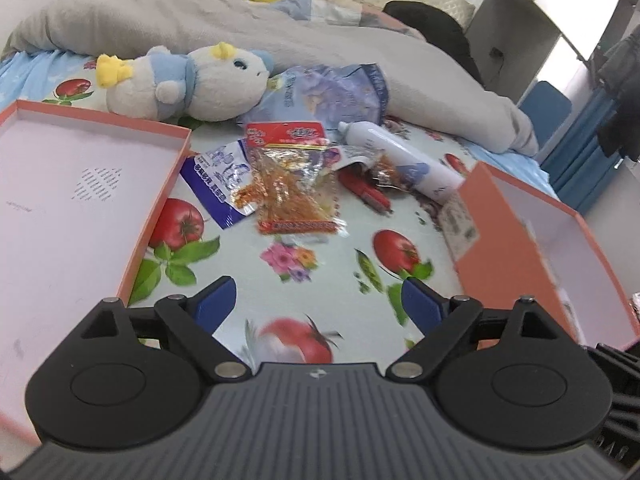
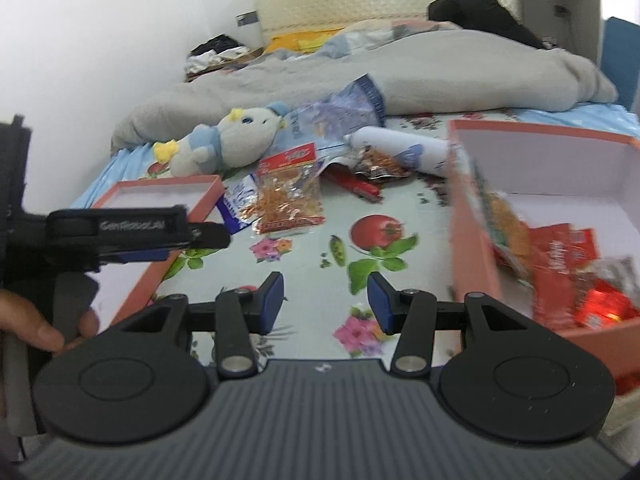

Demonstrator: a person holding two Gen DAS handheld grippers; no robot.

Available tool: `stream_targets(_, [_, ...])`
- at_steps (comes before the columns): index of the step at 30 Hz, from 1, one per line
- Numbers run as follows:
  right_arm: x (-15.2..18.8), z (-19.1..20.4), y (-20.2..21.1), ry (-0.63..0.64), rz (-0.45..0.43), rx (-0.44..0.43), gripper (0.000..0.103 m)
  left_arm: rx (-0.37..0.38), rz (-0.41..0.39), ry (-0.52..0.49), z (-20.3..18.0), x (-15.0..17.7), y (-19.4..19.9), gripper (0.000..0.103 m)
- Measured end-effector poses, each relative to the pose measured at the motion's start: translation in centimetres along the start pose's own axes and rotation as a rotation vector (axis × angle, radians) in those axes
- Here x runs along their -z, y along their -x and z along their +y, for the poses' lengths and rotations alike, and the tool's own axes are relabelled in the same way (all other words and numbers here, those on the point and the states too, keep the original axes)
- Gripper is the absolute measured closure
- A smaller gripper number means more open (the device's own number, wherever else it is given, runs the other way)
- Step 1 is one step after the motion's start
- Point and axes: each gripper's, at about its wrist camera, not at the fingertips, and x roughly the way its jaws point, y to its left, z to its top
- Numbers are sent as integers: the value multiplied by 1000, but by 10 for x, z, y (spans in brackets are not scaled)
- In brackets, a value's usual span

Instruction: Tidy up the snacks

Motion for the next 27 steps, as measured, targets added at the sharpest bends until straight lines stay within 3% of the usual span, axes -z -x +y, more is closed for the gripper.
stream_targets(11, [-23, -13, -84, 45, -45, 90, 54, -7, 26, 1, 13, -35, -89, 11])
stream_targets(16, [-23, -18, -123, 23, -35, 104, 54, 33, 52, 34, 25, -47, -120, 12])
stream_targets(27, [-41, -34, -185, 29, -44, 184, 54, 13, 51, -36, 25, -69, -151, 16])
